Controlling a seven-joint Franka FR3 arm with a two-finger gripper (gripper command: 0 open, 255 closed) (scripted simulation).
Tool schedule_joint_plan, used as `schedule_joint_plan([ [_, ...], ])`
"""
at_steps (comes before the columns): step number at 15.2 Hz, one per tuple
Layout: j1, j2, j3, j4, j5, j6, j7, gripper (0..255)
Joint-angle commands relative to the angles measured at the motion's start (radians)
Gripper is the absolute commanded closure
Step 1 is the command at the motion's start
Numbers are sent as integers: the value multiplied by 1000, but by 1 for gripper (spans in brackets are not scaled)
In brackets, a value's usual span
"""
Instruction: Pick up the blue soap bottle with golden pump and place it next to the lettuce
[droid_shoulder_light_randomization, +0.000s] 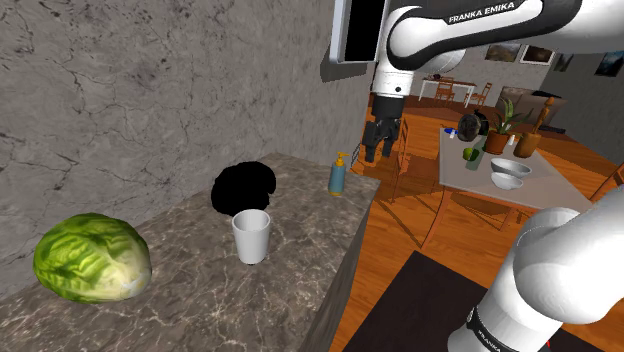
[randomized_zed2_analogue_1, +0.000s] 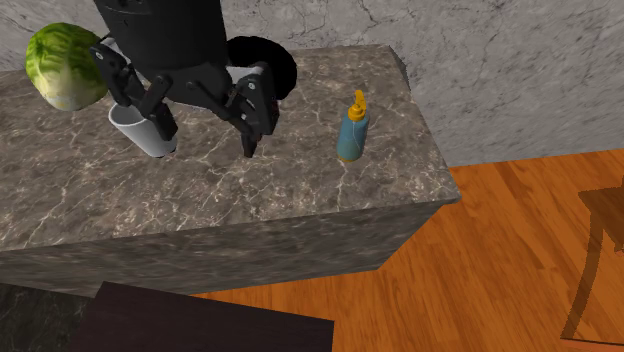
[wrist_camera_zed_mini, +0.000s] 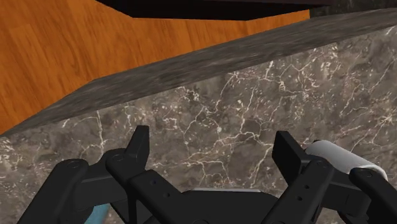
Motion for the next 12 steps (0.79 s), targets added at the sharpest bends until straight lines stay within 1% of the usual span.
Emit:
schedule_joint_plan([
  [1, -7, 64, -25, 28, -6, 43, -34, 0],
  [6, -17, 237, -75, 142, 6, 117, -107, 0],
  [12, -36, 454, -121, 321, 53, 169, -198, 0],
])
